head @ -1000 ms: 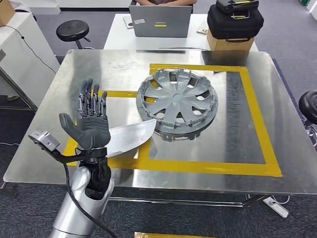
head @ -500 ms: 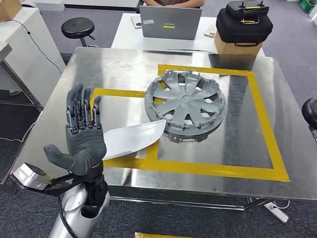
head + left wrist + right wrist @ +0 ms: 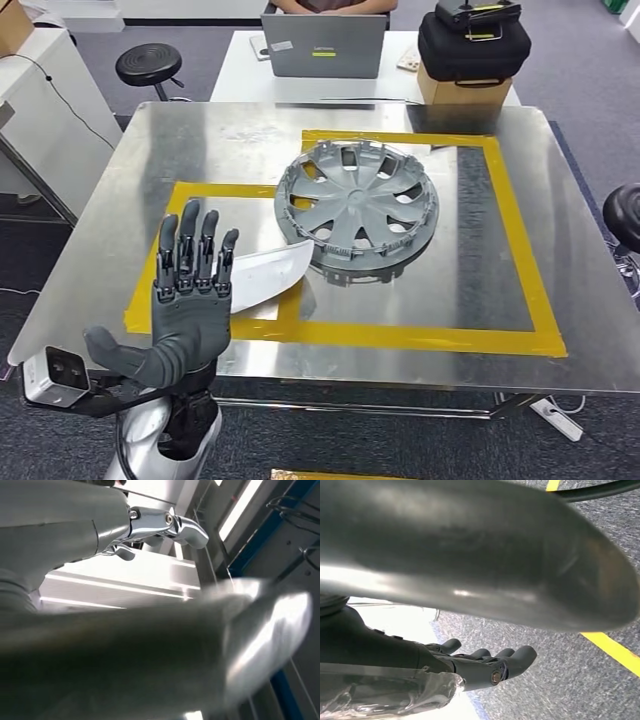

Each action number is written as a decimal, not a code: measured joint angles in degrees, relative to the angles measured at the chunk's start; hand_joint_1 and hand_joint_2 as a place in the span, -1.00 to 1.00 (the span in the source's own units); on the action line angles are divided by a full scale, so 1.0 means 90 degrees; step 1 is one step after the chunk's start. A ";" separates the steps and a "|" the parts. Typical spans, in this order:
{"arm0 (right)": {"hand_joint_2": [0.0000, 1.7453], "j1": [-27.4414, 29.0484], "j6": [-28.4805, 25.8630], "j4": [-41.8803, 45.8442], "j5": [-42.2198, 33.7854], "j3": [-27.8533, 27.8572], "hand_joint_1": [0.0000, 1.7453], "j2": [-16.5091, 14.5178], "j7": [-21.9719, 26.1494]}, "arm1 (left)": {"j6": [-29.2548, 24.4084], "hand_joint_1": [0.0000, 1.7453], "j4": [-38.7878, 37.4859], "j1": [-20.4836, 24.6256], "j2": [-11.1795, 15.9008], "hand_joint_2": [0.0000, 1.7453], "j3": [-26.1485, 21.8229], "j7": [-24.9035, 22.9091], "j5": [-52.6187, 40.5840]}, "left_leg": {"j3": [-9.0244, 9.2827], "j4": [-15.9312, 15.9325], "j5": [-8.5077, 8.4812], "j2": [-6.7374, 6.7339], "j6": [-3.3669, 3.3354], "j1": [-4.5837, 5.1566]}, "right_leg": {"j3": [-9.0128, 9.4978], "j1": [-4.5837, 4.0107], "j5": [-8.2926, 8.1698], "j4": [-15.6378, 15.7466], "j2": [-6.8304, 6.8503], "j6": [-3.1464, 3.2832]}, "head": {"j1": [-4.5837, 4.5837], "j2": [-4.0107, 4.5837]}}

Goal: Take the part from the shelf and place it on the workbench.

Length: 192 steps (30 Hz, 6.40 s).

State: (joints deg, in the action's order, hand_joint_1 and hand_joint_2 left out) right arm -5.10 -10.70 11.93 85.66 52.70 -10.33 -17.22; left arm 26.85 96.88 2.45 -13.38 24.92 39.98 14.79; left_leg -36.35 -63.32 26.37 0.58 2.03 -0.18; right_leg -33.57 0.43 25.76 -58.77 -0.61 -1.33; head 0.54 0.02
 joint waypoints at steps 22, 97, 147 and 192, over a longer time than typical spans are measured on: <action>-1.00 -0.0004 0.0005 0.0000 0.0018 0.0021 -1.00 0.0009 -0.0053 | 0.0355 -1.00 -0.0120 0.0040 0.0001 1.00 0.0165 -0.0001 0.0052 | 0.0273 0.0504 0.0015 0.0003 -0.0026 -0.0001 | -0.0027 -0.0003 -0.0077 0.0024 -0.0004 -0.0036 | 0.0072 0.0000; -1.00 -0.0049 -0.0009 0.0002 -0.0015 0.0142 -1.00 0.0052 0.0101 | -0.0716 -1.00 -0.1682 0.0271 0.0138 -1.00 0.0167 -0.0066 -0.0668 | 0.0990 0.0948 0.0246 -0.0056 -0.0247 0.0044 | -0.0372 -0.0028 -0.0561 0.0198 0.0045 -0.0178 | 0.0030 0.0000; -1.00 0.0063 -0.0058 0.0002 0.0227 -0.0642 -1.00 0.0072 0.1444 | -0.2896 -1.00 -0.9437 0.0143 0.0675 -1.00 -0.1579 -0.5762 -0.2297 | 0.0147 -0.0047 0.0474 -0.0034 -0.0035 0.0020 | 0.0119 -0.0015 -0.0020 0.0135 0.0017 0.0045 | 0.0029 0.0000; 1.00 0.0058 0.0055 0.0002 -0.0081 -0.0315 -1.00 0.0076 0.0411 | -0.3265 -1.00 -0.9487 0.0112 0.0619 -1.00 -0.1571 -0.5410 -0.2761 | 0.0506 0.0763 -0.0074 0.0049 -0.0271 -0.0001 | -0.0034 -0.0040 0.0265 -0.0246 0.0052 -0.0203 | 0.0055 0.0000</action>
State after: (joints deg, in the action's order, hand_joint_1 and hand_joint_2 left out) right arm -4.57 -10.21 11.96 84.92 49.86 -9.64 -13.52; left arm -2.54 11.50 3.46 -7.81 10.79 -8.70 -10.06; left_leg -31.80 -56.45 25.70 1.03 -0.42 -0.20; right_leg -33.87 0.07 28.15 -60.98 -0.15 -3.16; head 1.03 0.02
